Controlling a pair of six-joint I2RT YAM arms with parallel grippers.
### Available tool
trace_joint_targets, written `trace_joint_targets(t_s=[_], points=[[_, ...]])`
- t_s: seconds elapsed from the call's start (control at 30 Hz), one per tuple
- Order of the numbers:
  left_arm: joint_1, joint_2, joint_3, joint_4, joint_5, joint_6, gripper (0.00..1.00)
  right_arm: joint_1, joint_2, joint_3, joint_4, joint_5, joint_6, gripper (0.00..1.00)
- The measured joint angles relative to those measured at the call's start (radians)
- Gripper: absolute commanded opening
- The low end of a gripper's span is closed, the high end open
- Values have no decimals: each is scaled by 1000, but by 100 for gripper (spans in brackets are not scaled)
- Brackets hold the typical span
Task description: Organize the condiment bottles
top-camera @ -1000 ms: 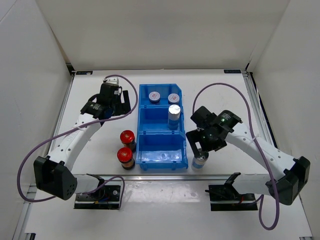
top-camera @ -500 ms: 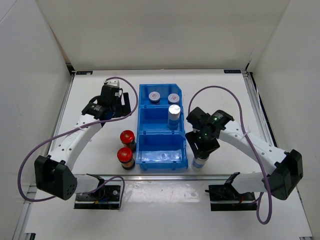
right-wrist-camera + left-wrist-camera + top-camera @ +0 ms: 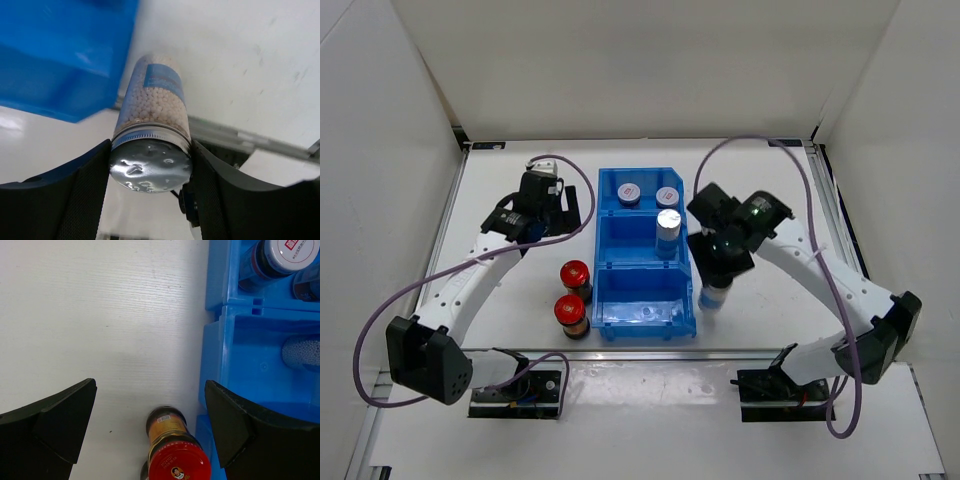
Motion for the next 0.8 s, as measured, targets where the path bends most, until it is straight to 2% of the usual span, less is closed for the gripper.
trace_joint_targets(t_s=[0.23,0.4,0.5,0.8], points=[[0,-11,-8,-7,0,0,100,27,135,508,-7,127,-42,0],[0,-11,-8,-7,-3,0,100,34,287,802,-26,114,-148,0],[0,-11,-12,-6,-5,0,100,41,392,914,-26,78,-207,0],[0,-12,-21,-7,-14,1,100,57,744,1080,-37,-14,-278,0]])
